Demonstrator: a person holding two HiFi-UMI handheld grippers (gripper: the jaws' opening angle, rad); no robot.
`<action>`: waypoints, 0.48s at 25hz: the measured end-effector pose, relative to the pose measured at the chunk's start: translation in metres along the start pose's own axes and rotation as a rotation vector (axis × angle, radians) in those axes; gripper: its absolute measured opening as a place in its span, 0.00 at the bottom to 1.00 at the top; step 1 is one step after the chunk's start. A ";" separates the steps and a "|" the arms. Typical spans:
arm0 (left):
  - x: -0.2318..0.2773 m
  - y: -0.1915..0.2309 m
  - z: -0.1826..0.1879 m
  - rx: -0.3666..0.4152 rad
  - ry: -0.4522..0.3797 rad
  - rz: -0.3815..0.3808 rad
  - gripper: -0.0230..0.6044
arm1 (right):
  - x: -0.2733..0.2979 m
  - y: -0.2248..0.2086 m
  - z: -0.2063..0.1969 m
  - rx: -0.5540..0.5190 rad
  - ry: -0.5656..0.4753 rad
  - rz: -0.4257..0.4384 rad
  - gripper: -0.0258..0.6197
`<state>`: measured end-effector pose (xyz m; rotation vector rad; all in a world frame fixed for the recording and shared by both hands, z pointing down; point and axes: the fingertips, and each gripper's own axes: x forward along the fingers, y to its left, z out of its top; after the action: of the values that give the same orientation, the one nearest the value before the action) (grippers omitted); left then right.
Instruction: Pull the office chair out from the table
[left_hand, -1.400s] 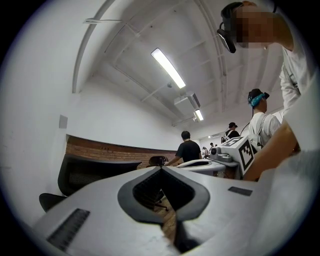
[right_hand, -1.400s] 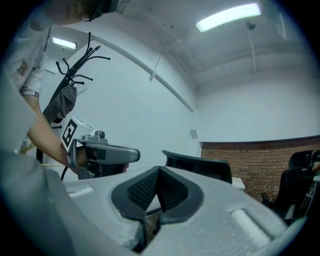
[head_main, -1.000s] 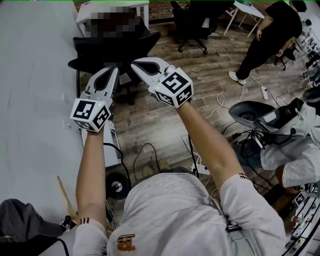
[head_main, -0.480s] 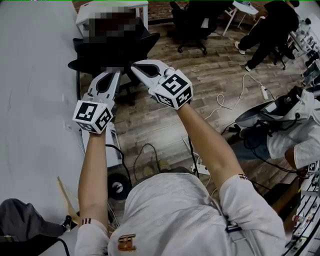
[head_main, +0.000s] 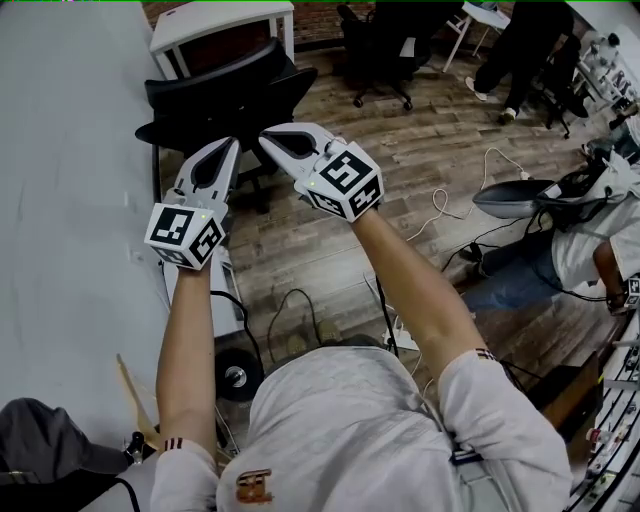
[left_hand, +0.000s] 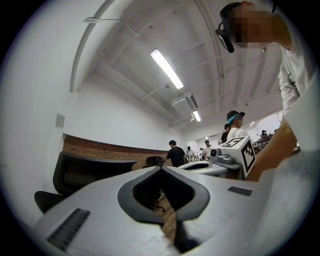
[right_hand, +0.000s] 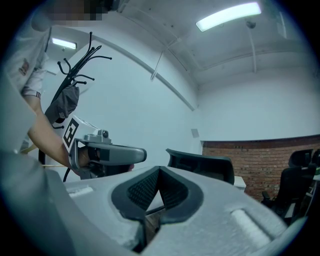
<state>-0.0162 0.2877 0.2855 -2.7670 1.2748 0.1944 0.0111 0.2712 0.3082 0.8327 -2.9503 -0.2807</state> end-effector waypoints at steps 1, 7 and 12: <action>0.000 0.000 0.000 0.000 0.000 -0.001 0.04 | 0.000 0.000 0.000 0.000 0.001 0.000 0.04; -0.001 -0.005 0.000 0.003 -0.003 -0.005 0.04 | -0.004 0.002 0.002 -0.005 -0.007 0.000 0.04; -0.001 -0.006 0.005 0.003 -0.006 -0.008 0.04 | -0.004 0.004 0.007 -0.008 -0.010 0.003 0.04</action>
<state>-0.0131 0.2929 0.2814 -2.7665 1.2620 0.1998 0.0121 0.2777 0.3016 0.8290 -2.9571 -0.2971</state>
